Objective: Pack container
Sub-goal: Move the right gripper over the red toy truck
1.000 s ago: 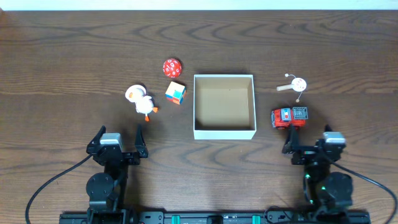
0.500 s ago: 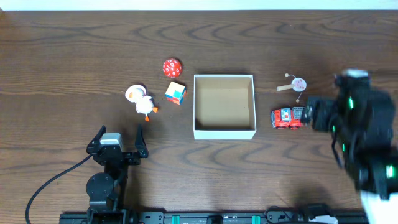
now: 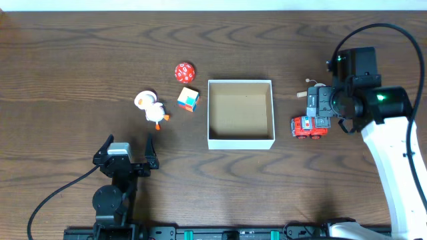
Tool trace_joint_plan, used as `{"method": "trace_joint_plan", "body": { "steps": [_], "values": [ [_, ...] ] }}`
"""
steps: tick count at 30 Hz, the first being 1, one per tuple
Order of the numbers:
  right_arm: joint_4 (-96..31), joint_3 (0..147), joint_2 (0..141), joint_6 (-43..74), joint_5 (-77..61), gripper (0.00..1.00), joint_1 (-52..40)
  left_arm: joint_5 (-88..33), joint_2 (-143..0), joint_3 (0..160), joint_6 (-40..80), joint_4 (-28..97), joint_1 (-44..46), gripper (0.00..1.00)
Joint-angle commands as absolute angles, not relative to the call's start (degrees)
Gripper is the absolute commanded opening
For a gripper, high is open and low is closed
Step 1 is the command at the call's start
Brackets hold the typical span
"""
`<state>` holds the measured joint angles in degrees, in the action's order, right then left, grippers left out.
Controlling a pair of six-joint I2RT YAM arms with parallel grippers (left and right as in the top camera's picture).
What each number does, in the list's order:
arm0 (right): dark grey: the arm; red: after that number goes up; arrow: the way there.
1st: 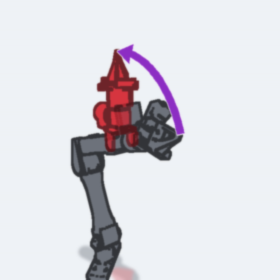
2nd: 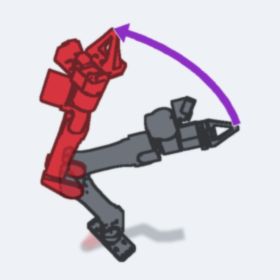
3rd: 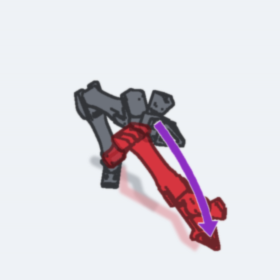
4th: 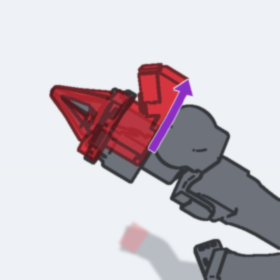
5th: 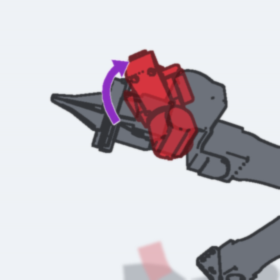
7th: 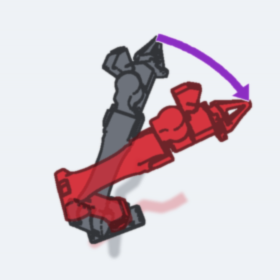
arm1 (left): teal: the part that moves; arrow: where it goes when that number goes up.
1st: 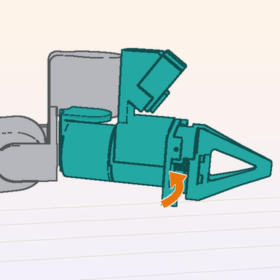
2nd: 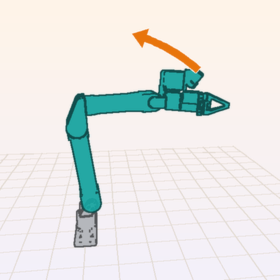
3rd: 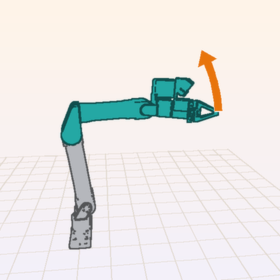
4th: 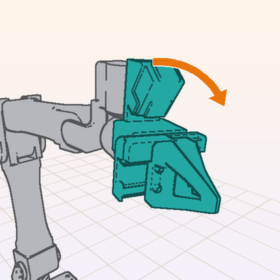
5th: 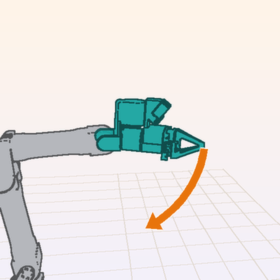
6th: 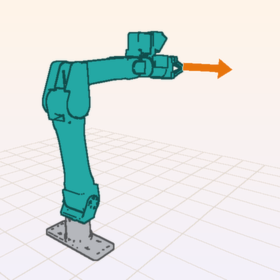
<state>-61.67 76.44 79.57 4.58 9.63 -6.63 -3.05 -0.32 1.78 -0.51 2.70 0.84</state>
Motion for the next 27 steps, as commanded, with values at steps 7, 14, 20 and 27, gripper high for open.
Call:
{"method": "trace_joint_plan", "body": {
  "steps": [7,14,20,27],
  "values": [
    [-66.2,77.5,81.9,-14.2,-2.0,0.77,-6.2,-3.0,-0.2,0.2,-1.5,3.6,0.6,0.98],
    [-68.7,77.0,81.9,-15.8,3.4,0.01,-6.2,-3.0,-0.2,0.2,-1.5,3.6,0.6,0.98],
    [-68.8,72.8,82.5,-20.3,2.2,0.01,-6.2,-3.0,-0.2,0.2,-1.5,3.6,0.6,0.98],
    [-66.4,64.6,82.8,-27.2,-5.2,0.01,-6.6,-3.0,-0.2,0.2,-1.5,3.6,0.6,0.98]
  ]
}}
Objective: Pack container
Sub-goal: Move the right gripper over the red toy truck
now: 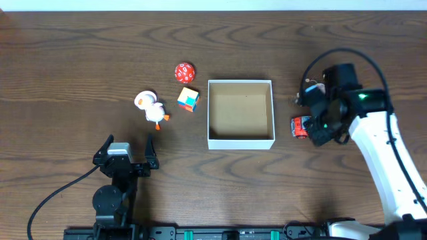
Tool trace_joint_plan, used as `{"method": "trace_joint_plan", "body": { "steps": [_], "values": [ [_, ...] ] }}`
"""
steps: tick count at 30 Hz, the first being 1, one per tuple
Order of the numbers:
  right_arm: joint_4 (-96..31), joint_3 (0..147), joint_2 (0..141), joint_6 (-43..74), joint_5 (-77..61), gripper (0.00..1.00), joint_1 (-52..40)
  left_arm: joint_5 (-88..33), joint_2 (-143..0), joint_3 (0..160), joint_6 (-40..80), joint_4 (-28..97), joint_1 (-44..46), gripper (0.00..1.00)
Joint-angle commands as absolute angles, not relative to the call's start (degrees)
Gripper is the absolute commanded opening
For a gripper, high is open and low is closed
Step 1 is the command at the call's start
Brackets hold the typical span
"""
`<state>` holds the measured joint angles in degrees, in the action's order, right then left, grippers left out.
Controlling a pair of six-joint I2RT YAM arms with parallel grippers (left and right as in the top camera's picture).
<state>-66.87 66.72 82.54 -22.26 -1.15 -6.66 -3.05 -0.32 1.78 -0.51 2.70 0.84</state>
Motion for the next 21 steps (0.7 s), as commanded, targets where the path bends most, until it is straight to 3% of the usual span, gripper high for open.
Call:
{"method": "trace_joint_plan", "body": {
  "steps": [1,21],
  "values": [
    [-66.4,64.0,82.8,-28.8,-6.3,0.01,-6.8,-3.0,-0.2,0.2,-1.5,3.6,0.6,0.98],
    [-54.0,54.7,83.4,-44.0,-4.9,0.01,-8.4,-3.0,-0.2,0.2,-1.5,3.6,0.6,0.98]
  ]
}}
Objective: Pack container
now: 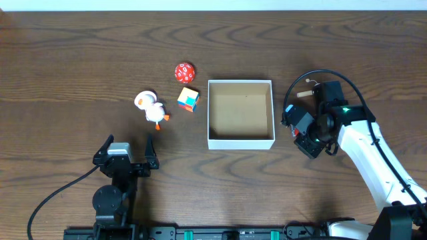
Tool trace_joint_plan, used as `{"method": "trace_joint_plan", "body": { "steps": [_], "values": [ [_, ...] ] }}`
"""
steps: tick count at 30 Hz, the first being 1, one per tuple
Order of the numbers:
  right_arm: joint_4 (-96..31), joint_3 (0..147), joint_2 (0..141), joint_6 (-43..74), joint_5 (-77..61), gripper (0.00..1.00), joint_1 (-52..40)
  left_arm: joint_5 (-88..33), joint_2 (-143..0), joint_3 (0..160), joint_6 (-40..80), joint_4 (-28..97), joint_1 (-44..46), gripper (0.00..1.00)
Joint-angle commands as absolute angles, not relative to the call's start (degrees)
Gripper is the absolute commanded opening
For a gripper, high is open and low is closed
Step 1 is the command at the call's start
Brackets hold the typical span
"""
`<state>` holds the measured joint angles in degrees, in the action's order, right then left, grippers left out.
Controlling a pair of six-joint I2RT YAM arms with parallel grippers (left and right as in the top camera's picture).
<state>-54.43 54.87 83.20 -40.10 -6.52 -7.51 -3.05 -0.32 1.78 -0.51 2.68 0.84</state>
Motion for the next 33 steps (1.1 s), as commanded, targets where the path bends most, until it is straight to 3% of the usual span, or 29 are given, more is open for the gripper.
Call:
{"method": "trace_joint_plan", "body": {
  "steps": [1,33],
  "values": [
    [-53.6,54.7,83.4,-44.6,-3.7,0.01,-8.4,-3.0,-0.2,0.2,-1.5,3.6,0.6,0.98],
    [-45.1,54.5,91.9,-49.4,-0.2,0.01,-7.7,-3.0,-0.2,0.2,-1.5,3.6,0.6,0.98]
  ]
}}
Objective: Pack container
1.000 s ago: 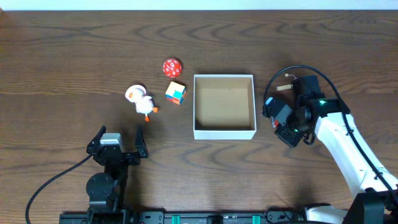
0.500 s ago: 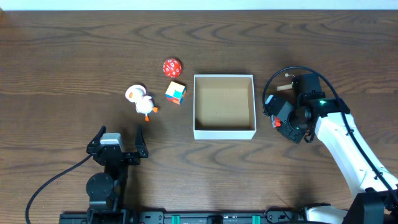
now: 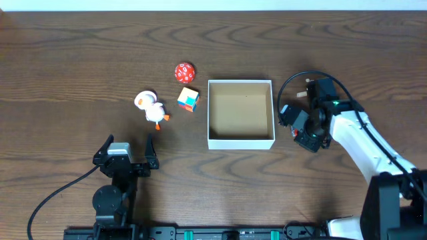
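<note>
An open white box (image 3: 240,142) with a brown floor stands mid-table with nothing in it. To its left lie a red ball (image 3: 184,72), a multicoloured cube (image 3: 189,99) and a white duck (image 3: 152,108). My right gripper (image 3: 294,125) is low beside the box's right wall, over the red toy truck. Only a sliver of the red truck (image 3: 294,132) shows beneath it, and the jaws are hidden by the wrist. My left gripper (image 3: 127,152) rests open near the front edge, holding nothing.
A small wooden piece (image 3: 303,95) lies on the table just behind the right wrist. The right arm's cable loops over the wrist close to the box's right wall. The left arm's base and cable sit at the front left.
The right gripper has shifted slightly left and back, closer to the box's right wall, and covers the truck more fully. The left arm and the toys on the left are unchanged.
At first the right gripper hung above the red truck, which lay in full view right of the box. Then it stood lower and tilted over the truck, then down on it with most of it hidden. Now it sits over the truck by the box wall.
</note>
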Tool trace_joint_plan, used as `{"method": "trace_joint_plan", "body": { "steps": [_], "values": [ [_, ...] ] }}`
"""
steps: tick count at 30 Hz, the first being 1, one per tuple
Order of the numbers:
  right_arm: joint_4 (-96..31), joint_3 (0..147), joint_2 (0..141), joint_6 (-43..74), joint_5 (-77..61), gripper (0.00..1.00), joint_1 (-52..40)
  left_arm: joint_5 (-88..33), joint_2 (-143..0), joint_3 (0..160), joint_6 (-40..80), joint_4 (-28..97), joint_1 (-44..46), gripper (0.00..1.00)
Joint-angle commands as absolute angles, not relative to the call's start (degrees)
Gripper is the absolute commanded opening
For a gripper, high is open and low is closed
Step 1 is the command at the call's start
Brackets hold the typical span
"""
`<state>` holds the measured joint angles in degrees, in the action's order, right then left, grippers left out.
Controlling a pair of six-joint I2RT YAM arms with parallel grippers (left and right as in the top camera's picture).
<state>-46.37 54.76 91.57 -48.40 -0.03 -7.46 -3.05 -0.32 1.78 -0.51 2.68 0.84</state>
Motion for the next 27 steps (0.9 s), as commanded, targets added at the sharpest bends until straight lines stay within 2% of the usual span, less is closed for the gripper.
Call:
{"method": "trace_joint_plan", "body": {
  "steps": [1,13,27],
  "values": [
    [-44.1,54.5,91.8,-49.3,-0.2,0.01,-7.7,-3.0,-0.2,0.2,-1.5,3.6,0.6,0.98],
    [-33.6,54.5,91.7,-48.1,4.8,0.01,-7.7,-3.0,-0.2,0.2,-1.5,3.6,0.6,0.98],
    [-25.9,55.1,90.6,-35.6,7.7,0.01,-7.7,-3.0,-0.2,0.2,-1.5,3.6,0.6,0.98]
  ]
}}
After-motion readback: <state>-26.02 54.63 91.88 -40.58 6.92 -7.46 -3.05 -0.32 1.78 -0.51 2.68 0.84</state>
